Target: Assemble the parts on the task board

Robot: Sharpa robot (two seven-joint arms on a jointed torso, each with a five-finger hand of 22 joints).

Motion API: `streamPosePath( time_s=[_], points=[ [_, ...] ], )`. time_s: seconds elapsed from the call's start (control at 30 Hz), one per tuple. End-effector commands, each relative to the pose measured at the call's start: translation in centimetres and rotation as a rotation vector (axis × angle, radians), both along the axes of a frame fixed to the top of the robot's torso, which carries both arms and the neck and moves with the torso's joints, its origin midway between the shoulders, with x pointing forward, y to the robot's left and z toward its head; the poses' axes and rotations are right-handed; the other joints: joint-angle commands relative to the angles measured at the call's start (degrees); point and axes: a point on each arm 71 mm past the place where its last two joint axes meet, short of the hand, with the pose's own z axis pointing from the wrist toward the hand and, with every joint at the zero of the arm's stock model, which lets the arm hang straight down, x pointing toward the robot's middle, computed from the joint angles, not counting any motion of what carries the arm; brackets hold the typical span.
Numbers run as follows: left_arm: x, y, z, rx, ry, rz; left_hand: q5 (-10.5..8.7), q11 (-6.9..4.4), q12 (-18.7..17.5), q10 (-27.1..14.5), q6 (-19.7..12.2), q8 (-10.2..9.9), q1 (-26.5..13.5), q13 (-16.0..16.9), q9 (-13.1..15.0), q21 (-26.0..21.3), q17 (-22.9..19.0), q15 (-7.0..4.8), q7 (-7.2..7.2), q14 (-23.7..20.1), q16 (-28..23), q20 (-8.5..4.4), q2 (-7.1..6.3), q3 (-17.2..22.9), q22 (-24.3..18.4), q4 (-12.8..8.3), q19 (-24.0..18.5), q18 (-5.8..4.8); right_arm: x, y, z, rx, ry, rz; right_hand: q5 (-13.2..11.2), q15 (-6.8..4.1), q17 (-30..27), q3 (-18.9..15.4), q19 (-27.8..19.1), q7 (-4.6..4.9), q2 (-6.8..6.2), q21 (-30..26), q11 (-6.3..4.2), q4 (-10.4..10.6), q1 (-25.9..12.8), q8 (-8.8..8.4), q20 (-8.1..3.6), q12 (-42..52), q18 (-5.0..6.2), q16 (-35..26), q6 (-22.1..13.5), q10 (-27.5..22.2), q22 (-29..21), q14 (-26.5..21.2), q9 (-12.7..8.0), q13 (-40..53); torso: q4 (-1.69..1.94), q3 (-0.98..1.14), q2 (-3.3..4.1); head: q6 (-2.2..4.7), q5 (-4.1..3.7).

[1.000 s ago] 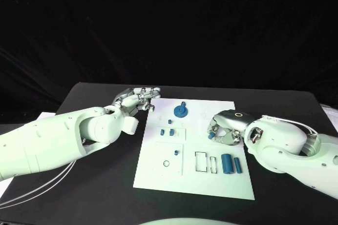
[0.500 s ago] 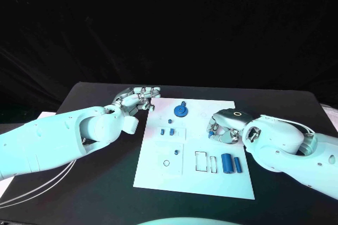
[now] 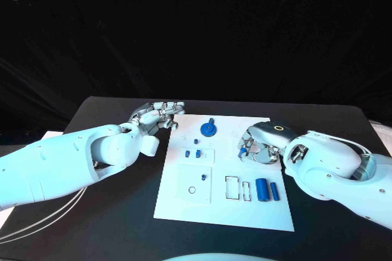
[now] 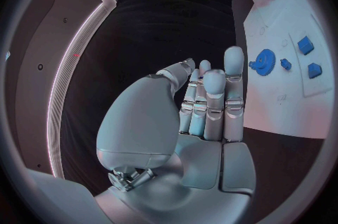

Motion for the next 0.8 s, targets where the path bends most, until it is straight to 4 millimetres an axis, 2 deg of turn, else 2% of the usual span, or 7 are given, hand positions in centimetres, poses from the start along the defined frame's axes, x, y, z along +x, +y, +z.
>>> streamPosePath(
  time_s=[0.03,0.17,0.3,0.37,0.4,0.5,0.8],
  points=[
    [0.0,-0.2,0.1,-0.011,-0.007,-0.007,-0.1,0.1,0.3,-0.36,-0.18,0.21,0.17,0.08,-0.04,-0.15,-0.06,0.02,0.15,-0.51,-0.23,-0.03,0.49,-0.25,-0.06,0.05,-0.2,0.66,-0.6,0.8,0.6,0.076,0.017,0.023,0.21,-0.25,0.15,0.24,0.28,0.08,0.6,0.37,0.06,0.03,0.6,0.39,0.0,-0.29,0.47,0.33,0.37,0.25,5.1,0.65,0.12,-0.02,0.01,0.0,0.02,0.06,0.02],
    [0.0,-0.3,0.1,-0.012,-0.006,-0.011,-0.1,0.1,0.3,-0.36,-0.18,0.21,0.17,0.08,-0.04,-0.15,-0.06,0.02,0.15,-0.51,-0.23,-0.03,0.49,-0.25,-0.06,0.05,-0.2,0.66,-1.7,2.7,1.1,0.109,0.021,0.084,0.23,-0.24,0.15,0.27,0.27,0.2,0.52,0.36,0.12,0.0,0.6,0.32,-0.01,-0.41,0.48,0.35,0.31,0.21,5.08,0.64,0.13,-0.04,0.06,0.04,0.06,-0.01,0.35],
    [0.0,-0.4,0.0,-0.014,-0.005,-0.014,-0.1,0.1,0.3,-0.36,-0.18,0.21,0.17,0.08,-0.04,-0.15,-0.06,0.02,0.15,-0.51,-0.23,-0.03,0.49,-0.25,-0.06,0.05,-0.2,0.66,-2.9,5.0,1.1,0.141,0.031,0.154,0.24,-0.22,0.13,0.28,0.26,0.27,0.49,0.34,0.16,0.0,0.58,0.28,-0.01,-0.48,0.49,0.36,0.27,0.18,5.06,0.64,0.13,-0.05,0.18,-0.01,0.06,-0.28,0.75],
    [0.0,-0.4,0.0,-0.014,-0.005,-0.015,-0.1,0.1,0.3,-0.36,-0.18,0.21,0.17,0.08,-0.04,-0.15,-0.06,0.02,0.15,-0.51,-0.23,-0.03,0.49,-0.25,-0.06,0.05,-0.2,0.66,-3.5,6.2,1.0,0.156,0.039,0.187,0.27,-0.2,0.09,0.3,0.24,0.34,0.46,0.32,0.21,0.01,0.55,0.22,-0.01,-0.55,0.49,0.35,0.22,0.16,5.03,0.63,0.13,-0.06,0.13,-0.04,0.05,-0.44,1.02],
    [0.0,-0.5,0.0,-0.014,-0.005,-0.016,-0.1,0.1,0.3,-0.36,-0.18,0.21,0.17,0.08,-0.04,-0.15,-0.06,0.02,0.15,-0.51,-0.23,-0.03,0.49,-0.25,-0.06,0.05,-0.2,0.66,-4.1,7.1,0.9,0.168,0.048,0.215,0.3,-0.18,0.06,0.31,0.22,0.37,0.46,0.31,0.23,0.03,0.52,0.2,-0.01,-0.58,0.5,0.33,0.2,0.16,5.01,0.62,0.13,-0.06,0.08,-0.06,0.04,-0.74,1.46],
    [0.0,-0.6,0.0,-0.016,-0.005,-0.019,-0.1,0.1,0.3,-0.36,-0.18,0.21,0.17,0.08,-0.04,-0.15,-0.06,0.02,0.15,-0.51,-0.23,-0.03,0.49,-0.25,-0.06,0.05,-0.2,0.66,-5.0,8.7,0.3,0.184,0.071,0.259,0.34,-0.15,0.01,0.3,0.19,0.43,0.43,0.27,0.28,0.06,0.45,0.16,0.0,-0.64,0.51,0.32,0.17,0.15,4.96,0.61,0.13,-0.06,0.25,-0.09,0.07,-1.16,2.08],
    [0.0,-0.7,0.0,-0.017,-0.004,-0.022,-0.1,0.1,0.3,-0.36,-0.18,0.21,0.17,0.08,-0.04,-0.15,-0.06,0.02,0.15,-0.51,-0.23,-0.03,0.49,-0.25,-0.06,0.05,-0.2,0.66,-6.1,11.2,-1.9,0.186,0.141,0.314,0.46,-0.12,-0.17,0.35,0.08,0.5,0.41,0.15,0.31,0.02,0.47,0.08,0.01,-0.74,0.56,0.24,0.11,0.13,4.77,0.58,0.14,-0.07,0.01,-0.05,0.08,-1.48,2.98]
  ],
)
